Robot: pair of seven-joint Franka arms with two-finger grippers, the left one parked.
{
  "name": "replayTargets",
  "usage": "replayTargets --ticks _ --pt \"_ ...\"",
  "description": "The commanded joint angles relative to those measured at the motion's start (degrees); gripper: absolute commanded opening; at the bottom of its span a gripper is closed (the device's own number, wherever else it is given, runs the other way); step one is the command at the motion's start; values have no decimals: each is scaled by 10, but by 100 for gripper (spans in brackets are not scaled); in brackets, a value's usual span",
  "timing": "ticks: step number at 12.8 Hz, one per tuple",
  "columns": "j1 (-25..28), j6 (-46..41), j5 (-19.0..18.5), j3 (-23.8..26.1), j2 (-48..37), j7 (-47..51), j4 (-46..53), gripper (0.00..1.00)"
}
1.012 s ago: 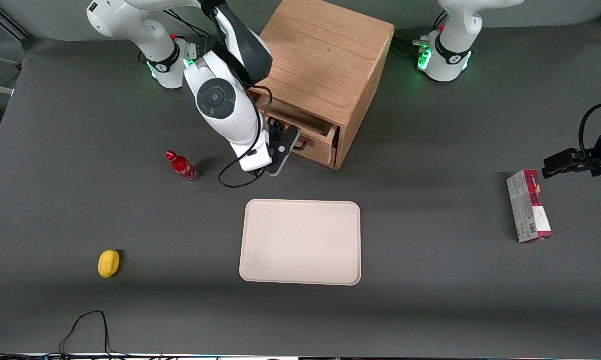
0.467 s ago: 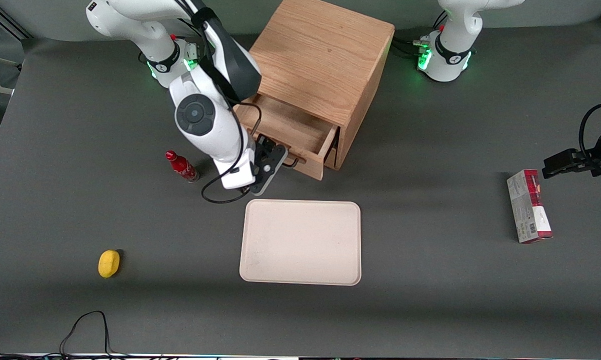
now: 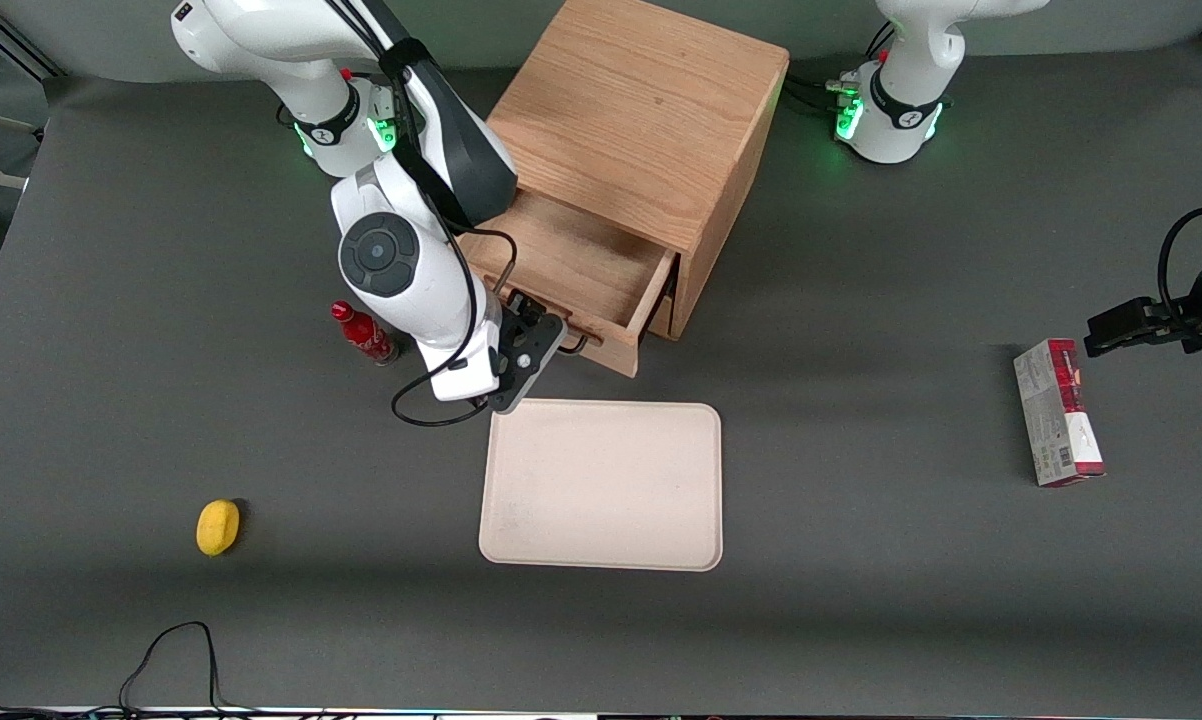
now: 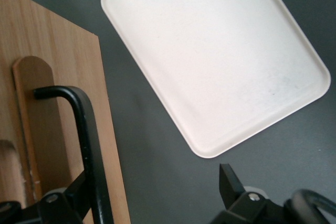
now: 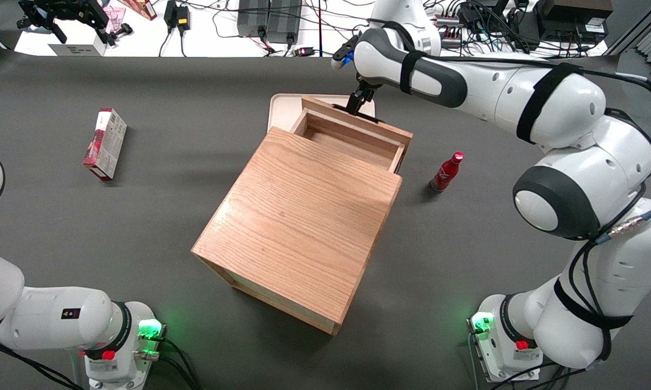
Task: Open upper drawer
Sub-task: 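Pull the upper drawer outward by its handle with the right gripper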
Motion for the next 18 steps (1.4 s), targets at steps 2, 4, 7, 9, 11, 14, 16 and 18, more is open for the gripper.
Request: replayTargets --ticks 2,4,7,9,11,14,16,18 --pt "-17 -9 -20 0 30 6 44 100" --pt "-20 -16 -28 0 39 6 51 100" --pt "-39 -39 -29 0 57 6 83 100" --pt "-51 -61 -29 0 71 4 116 100" --pt "-63 -64 -28 0 74 3 120 100" --pt "-71 -64 -28 0 79 0 126 100" --pt "-75 -64 -28 0 80 0 133 100" --pt "-85 -64 -28 0 85 0 141 100"
